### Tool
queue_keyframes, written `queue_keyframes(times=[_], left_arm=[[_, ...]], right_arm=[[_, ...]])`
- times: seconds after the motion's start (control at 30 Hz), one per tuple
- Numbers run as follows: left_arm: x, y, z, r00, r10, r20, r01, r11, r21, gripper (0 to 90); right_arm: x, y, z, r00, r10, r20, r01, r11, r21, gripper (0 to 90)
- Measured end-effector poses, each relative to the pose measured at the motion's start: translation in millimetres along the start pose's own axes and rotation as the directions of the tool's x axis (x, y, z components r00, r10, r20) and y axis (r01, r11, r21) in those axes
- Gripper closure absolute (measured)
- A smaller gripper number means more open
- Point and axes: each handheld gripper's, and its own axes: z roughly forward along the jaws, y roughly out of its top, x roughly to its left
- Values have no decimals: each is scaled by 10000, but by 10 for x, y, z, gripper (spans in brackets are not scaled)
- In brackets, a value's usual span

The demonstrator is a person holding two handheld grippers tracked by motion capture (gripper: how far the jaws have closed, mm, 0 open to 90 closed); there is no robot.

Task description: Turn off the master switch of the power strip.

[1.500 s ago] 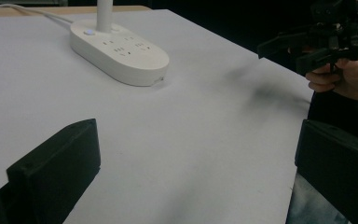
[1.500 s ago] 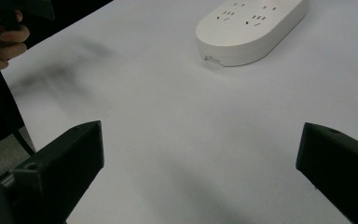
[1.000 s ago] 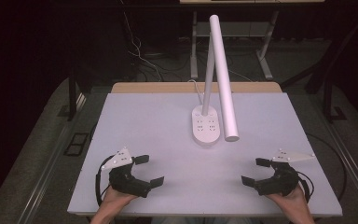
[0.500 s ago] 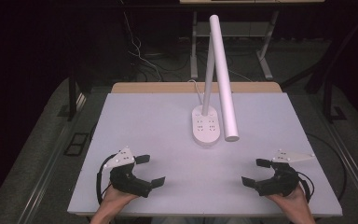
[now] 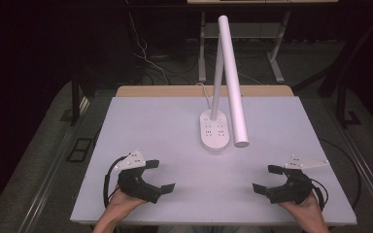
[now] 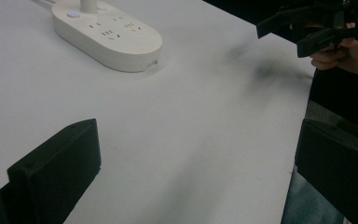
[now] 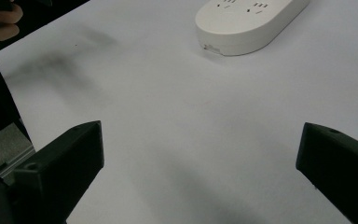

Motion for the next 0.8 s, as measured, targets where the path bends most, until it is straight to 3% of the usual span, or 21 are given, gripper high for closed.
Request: queue_keyframes(times=[0.8], left_arm=[[82,326,27,9997,243,84,-248,9980,577,0]], right_arm=[[-8,-10,12,10000,31,46,-31,10000,59,2]])
